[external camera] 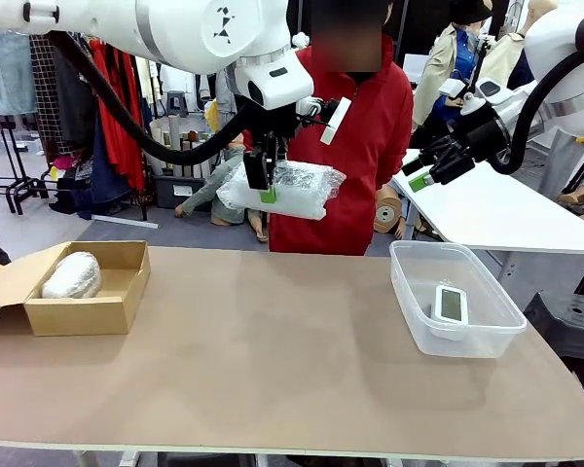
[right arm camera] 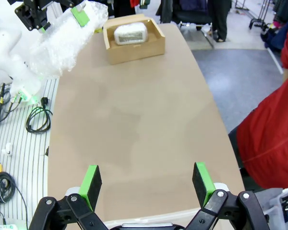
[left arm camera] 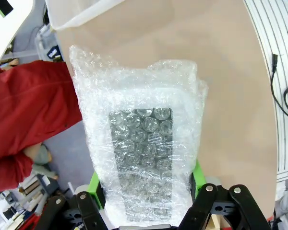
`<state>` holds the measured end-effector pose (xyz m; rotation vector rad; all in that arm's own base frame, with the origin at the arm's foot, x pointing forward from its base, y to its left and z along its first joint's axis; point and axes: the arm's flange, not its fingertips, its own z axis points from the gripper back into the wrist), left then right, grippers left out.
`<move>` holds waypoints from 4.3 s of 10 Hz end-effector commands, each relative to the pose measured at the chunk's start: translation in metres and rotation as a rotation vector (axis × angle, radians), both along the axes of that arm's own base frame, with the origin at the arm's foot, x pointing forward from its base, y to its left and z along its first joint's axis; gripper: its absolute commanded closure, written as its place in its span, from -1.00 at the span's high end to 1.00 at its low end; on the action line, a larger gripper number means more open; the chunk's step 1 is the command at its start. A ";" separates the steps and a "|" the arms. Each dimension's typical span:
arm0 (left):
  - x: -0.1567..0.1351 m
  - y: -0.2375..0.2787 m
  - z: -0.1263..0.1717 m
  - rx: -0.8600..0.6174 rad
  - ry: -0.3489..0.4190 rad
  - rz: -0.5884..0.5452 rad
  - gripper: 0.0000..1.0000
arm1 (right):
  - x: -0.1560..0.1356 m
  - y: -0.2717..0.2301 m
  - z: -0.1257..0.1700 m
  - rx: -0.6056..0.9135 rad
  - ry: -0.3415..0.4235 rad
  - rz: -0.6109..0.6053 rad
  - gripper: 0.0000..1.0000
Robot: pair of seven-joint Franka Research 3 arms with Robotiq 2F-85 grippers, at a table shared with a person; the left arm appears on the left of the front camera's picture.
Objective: Separate and place wrapped and unwrapped clocks.
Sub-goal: Pick up the Digital clock indicated by the person, then if the picked Digital clock is wrapped, place it in the Package Box ; if not, place it in the Organizing box.
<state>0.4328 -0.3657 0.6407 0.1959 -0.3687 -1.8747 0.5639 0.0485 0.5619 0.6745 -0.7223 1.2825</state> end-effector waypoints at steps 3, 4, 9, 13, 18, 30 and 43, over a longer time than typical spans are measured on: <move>-0.001 0.003 0.005 -0.005 -0.006 0.011 -1.00 | -0.003 0.000 0.001 0.000 -0.004 0.001 1.00; -0.001 0.003 0.005 -0.005 -0.006 0.011 -1.00 | -0.003 0.000 0.001 0.000 -0.004 0.001 1.00; 0.007 0.013 0.012 -0.004 0.067 0.057 -1.00 | -0.003 0.000 0.001 0.000 -0.004 0.001 1.00; 0.056 0.065 0.020 -0.293 0.172 0.745 -1.00 | -0.003 0.000 0.001 0.000 -0.004 0.001 1.00; 0.084 0.140 0.016 -0.489 0.068 1.264 -1.00 | -0.003 0.000 0.001 0.000 -0.004 0.001 1.00; 0.089 0.166 0.011 -0.506 0.114 1.340 -1.00 | -0.003 0.000 0.001 0.000 -0.004 0.001 1.00; 0.086 0.288 -0.083 -0.459 0.246 1.870 -1.00 | -0.003 0.000 0.001 0.000 -0.004 0.001 1.00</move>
